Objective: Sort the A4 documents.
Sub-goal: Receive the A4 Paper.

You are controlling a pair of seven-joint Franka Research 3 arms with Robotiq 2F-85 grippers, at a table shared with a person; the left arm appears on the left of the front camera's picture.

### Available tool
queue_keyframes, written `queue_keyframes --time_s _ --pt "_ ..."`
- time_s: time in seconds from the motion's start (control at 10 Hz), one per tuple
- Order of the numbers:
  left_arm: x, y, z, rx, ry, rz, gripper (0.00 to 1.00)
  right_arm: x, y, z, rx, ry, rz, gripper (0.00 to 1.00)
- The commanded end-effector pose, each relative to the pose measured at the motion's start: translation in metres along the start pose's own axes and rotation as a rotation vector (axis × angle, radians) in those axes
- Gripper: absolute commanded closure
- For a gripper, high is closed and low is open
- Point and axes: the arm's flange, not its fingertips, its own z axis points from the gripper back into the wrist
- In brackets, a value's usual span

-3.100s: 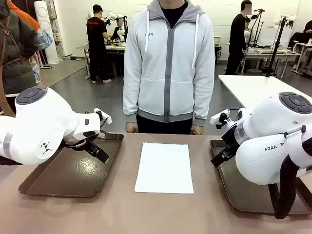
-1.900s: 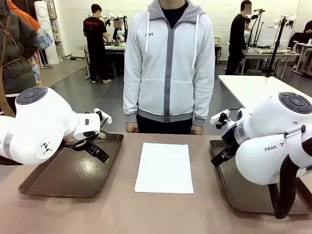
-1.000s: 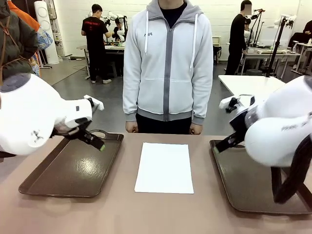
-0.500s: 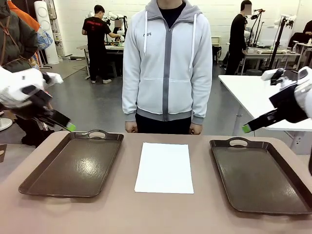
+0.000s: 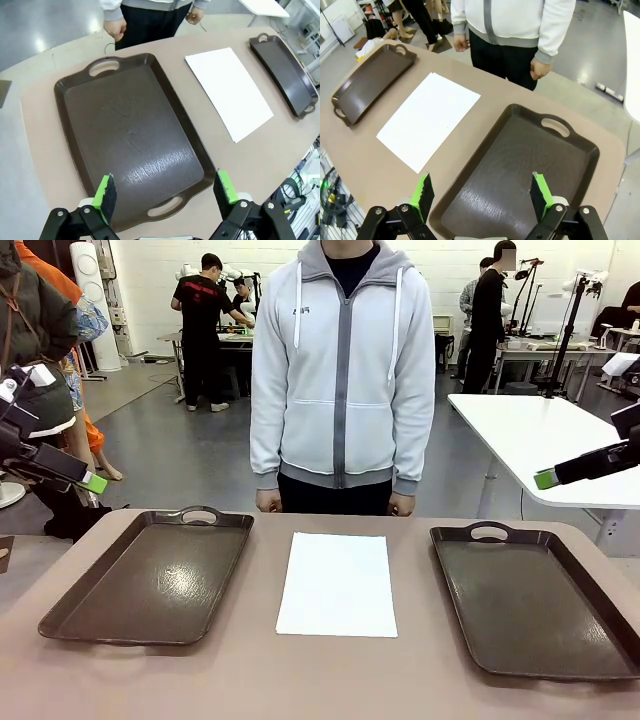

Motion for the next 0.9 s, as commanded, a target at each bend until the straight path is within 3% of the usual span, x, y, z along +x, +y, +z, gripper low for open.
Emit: queue_keyframes --time_s 0.0,0.8 --pt "-0.0237 -0.0132 -0.0107 -0.061 0.009 -0.066 0.00 -0.0417 0.0127 -0.0083 0.039 -0.025 0.003 0.00" --pt "-0.0204 -0.0219 -0.0073 -0.127 -0.027 -0.103 0.00 -0.0440 0.0055 -0.0100 0.031 -0.016 -0.015 0.00"
